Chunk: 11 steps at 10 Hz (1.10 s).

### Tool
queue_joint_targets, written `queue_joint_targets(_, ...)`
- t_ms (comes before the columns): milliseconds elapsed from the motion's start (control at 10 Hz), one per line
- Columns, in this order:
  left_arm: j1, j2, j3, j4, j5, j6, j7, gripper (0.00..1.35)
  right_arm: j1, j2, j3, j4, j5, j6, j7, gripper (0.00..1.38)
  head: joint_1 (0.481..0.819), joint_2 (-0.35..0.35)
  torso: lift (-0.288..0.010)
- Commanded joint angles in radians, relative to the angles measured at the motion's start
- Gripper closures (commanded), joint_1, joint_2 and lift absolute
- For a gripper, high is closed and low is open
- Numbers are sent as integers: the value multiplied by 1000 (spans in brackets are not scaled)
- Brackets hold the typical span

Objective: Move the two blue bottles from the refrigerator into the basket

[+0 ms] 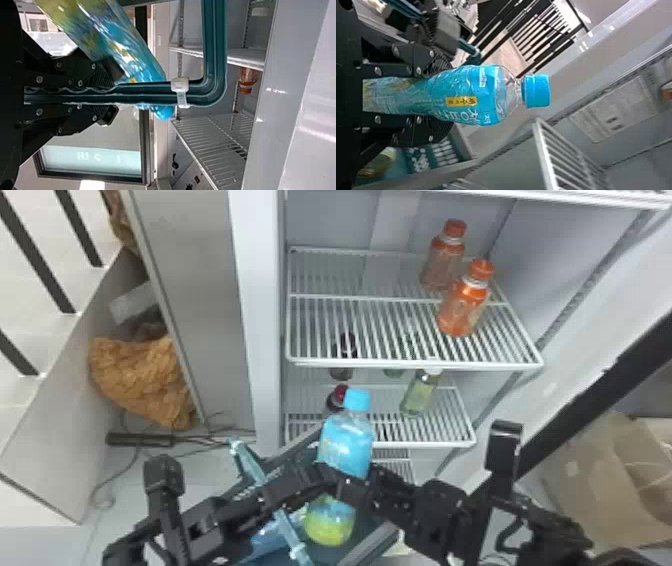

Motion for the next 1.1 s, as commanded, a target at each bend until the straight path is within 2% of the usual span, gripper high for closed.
queue_joint_targets(0, -1, 1, 0, 0, 2, -1, 0, 1202, -7, -1, 1, 26, 0, 18, 5, 266, 695, -121, -10)
queue_joint_targets(100, 2, 1, 0, 0, 2, -1, 0, 1202, -5, -1, -3, 26, 4, 16, 6, 19, 695, -120, -10)
queue_joint_targets(300, 2, 3, 0, 0, 2, 1, 0, 1202, -7, -1, -17, 26, 6, 11, 6, 183, 695, -128, -10)
queue_joint_targets(400, 2, 3, -2, 0, 2, 1, 0, 1202, -5, 1, -23, 26, 8, 6, 6, 216, 695, -134, -10)
queue_joint_targets(800, 2, 3, -4, 0, 0, 1, 0, 1202, 22, 10, -83, 1, 32, -16, 9, 220, 695, -165, -10)
queue_joint_targets(1000, 7, 3, -2, 0, 2, 1, 0, 1202, 79, 24, -143, -26, 54, -99, 13, 220, 695, -200, -10)
